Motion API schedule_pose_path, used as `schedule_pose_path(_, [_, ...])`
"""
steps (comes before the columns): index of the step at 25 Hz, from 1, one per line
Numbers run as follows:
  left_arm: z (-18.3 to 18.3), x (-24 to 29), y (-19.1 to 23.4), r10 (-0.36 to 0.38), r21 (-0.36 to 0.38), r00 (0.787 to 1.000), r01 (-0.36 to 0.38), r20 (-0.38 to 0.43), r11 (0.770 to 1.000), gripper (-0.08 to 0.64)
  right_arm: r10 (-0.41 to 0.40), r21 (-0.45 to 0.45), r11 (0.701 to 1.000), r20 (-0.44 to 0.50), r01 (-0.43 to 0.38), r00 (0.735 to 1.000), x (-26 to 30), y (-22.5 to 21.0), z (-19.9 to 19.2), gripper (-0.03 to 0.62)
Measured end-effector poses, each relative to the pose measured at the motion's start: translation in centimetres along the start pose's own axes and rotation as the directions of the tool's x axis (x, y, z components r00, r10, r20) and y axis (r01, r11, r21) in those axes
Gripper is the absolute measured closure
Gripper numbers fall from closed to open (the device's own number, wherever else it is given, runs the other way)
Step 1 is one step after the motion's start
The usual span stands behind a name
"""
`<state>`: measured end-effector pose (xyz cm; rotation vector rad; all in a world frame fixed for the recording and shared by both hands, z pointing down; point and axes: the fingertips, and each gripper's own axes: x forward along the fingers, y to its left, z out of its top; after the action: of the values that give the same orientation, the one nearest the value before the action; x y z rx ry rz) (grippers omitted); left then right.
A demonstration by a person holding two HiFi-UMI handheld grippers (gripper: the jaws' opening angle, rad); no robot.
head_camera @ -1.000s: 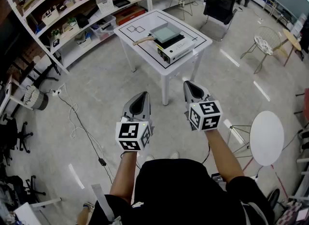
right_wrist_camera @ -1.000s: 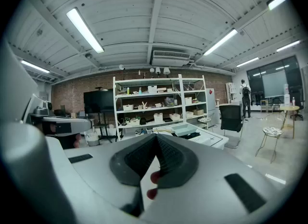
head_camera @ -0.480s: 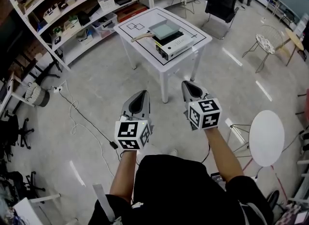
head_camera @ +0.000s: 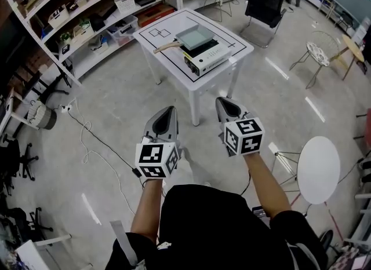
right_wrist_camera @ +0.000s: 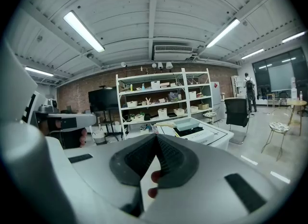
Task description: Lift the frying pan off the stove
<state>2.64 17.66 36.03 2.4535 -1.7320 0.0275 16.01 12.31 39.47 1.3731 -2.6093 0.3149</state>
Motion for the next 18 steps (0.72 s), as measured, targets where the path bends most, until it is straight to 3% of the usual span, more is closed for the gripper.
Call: schedule_pose_path(18, [0.9, 11.6, 8.7, -0.018, -0.029, 0.999, 0.017, -0.035, 0.999, 0.552, -0.013, 0.016, 1.000, -0.035, 0.014, 0.999, 13.3, -3.9, 2.9, 0.591])
